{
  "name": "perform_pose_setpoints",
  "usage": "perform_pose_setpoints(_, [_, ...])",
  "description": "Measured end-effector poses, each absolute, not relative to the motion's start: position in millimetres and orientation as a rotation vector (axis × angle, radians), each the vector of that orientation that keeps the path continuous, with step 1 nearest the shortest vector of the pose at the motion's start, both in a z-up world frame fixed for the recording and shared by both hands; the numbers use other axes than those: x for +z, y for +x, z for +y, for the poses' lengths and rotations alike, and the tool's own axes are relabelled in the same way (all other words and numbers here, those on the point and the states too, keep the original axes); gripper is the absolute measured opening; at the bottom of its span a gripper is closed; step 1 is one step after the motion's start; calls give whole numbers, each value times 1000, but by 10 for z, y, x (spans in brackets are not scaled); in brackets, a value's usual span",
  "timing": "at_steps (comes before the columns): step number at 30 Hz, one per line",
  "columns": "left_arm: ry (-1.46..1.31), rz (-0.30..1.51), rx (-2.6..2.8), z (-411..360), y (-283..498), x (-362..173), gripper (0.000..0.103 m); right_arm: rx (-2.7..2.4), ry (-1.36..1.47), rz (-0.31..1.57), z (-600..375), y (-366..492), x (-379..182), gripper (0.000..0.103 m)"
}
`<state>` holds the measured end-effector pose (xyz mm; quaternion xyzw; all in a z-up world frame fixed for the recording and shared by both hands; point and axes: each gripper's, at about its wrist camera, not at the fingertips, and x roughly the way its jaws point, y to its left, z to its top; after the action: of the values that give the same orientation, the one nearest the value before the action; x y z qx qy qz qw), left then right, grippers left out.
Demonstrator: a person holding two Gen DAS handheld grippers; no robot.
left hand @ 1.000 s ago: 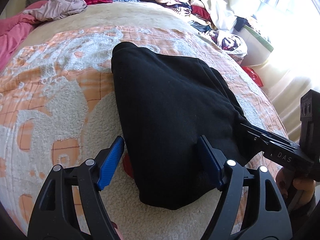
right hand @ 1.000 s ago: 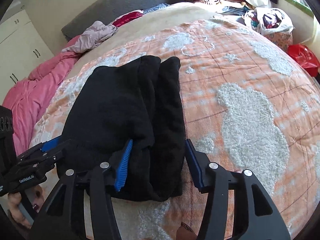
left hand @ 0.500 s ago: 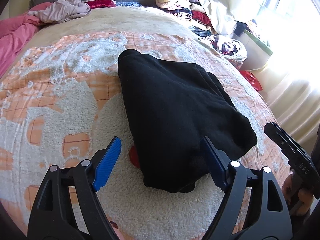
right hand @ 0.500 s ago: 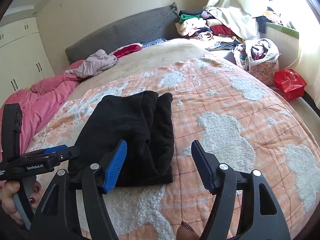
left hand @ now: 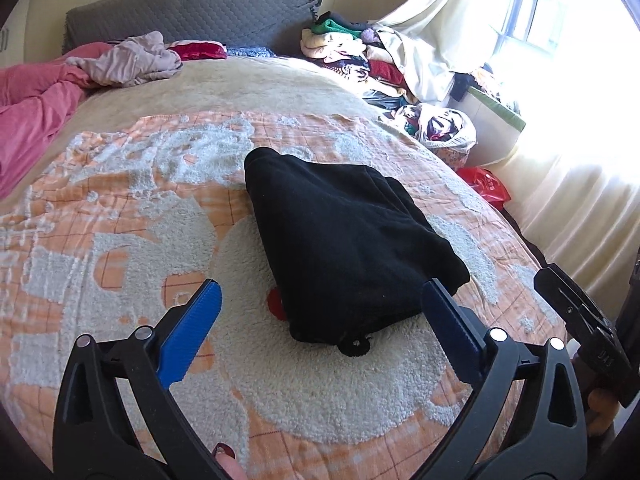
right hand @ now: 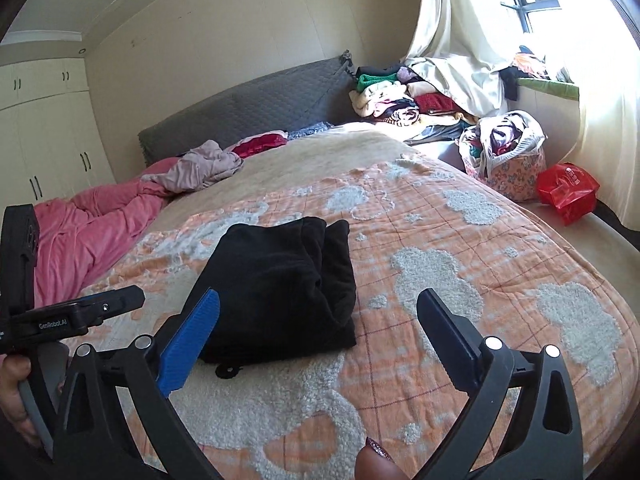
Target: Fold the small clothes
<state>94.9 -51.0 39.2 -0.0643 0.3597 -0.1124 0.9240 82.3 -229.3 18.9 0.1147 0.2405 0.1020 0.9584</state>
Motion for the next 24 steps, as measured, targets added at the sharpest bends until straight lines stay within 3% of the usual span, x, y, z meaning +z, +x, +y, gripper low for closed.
perform_pose_setpoints(10, [-94,711,-218,-401,564,347,94,170,149,450,-2131,384,204,98])
perform_pose_setpoints(24, [-89,755,-198,-301,254,-68,94,173,105,576,-1926,233,-214,98])
